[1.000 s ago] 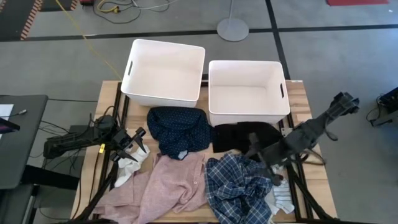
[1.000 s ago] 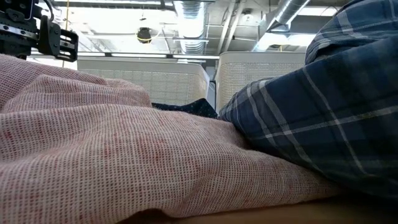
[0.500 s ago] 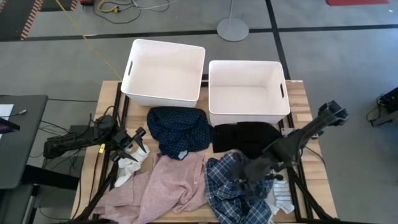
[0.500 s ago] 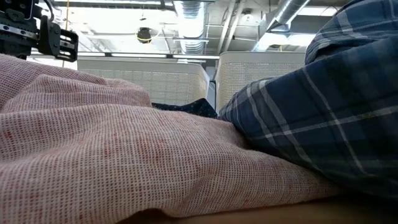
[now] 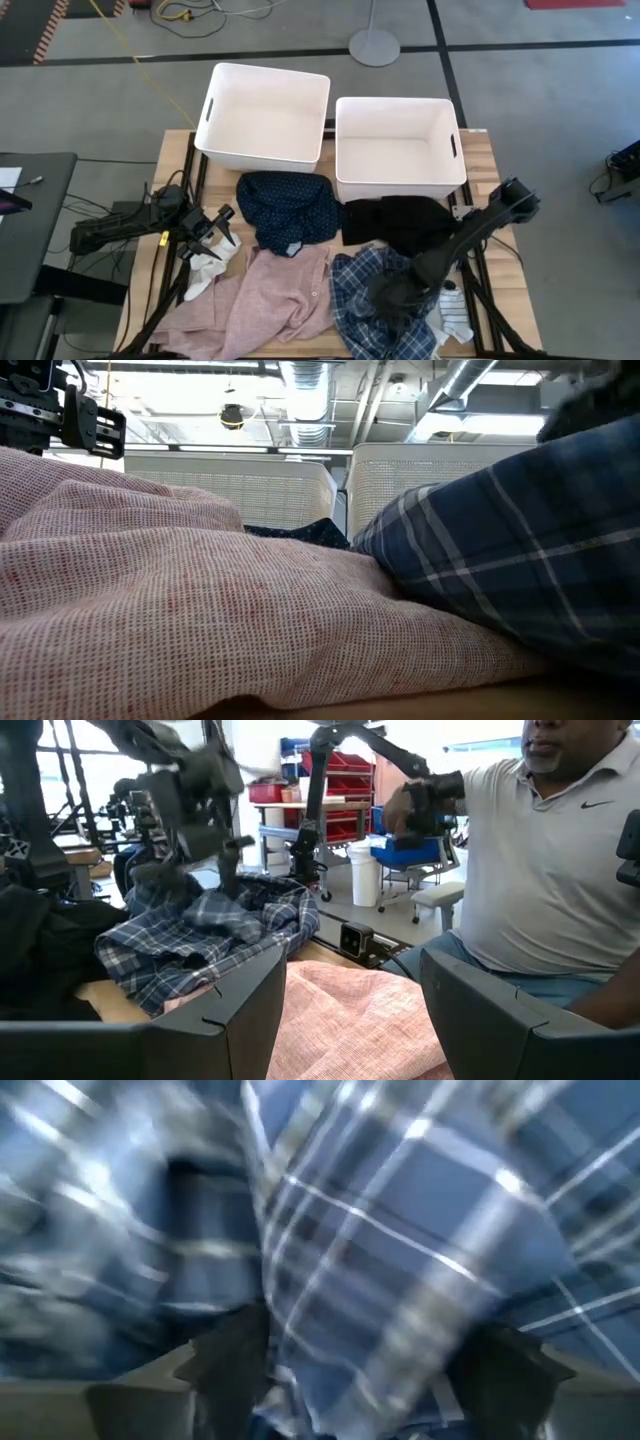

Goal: Sort clothes
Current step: Put the light blue shirt into the left white laundry bin

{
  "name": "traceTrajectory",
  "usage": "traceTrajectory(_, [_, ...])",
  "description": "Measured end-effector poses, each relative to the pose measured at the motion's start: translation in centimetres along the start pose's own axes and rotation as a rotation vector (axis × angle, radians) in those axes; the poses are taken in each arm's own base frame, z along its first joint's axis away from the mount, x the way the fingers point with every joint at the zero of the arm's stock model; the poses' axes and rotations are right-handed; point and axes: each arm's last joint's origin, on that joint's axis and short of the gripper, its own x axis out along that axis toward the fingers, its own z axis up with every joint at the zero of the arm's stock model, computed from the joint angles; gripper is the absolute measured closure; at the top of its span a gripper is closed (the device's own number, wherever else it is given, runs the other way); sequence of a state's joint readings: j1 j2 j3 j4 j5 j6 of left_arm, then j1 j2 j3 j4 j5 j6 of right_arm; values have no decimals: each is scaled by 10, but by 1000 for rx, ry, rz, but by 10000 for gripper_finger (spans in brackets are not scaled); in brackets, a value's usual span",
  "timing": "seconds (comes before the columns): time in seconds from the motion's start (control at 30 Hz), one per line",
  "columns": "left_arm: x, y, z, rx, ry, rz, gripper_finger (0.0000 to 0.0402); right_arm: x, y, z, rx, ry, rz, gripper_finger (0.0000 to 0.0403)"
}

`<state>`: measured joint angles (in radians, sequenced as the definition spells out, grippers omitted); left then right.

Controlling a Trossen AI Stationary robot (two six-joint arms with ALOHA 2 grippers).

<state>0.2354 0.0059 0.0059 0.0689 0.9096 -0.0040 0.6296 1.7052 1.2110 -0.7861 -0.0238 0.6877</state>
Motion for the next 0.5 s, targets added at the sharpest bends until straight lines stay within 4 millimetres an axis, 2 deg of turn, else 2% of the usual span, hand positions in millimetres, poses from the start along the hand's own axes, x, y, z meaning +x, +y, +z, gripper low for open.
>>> traceTrajectory(0.17, [0,0,0,0,0,0,178,35,-5,-9,-28,164,-129,50])
traceTrajectory(0.3, [0,0,0,0,0,0,178,56,-6,-9,-60,216,-166,45])
traceTrajectory(0.4, [0,0,0,0,0,0,178,66,-7,-10,-70,236,-198,75])
traceTrajectory(0.5, [0,0,0,0,0,0,178,69,-8,-10,-92,229,-217,137])
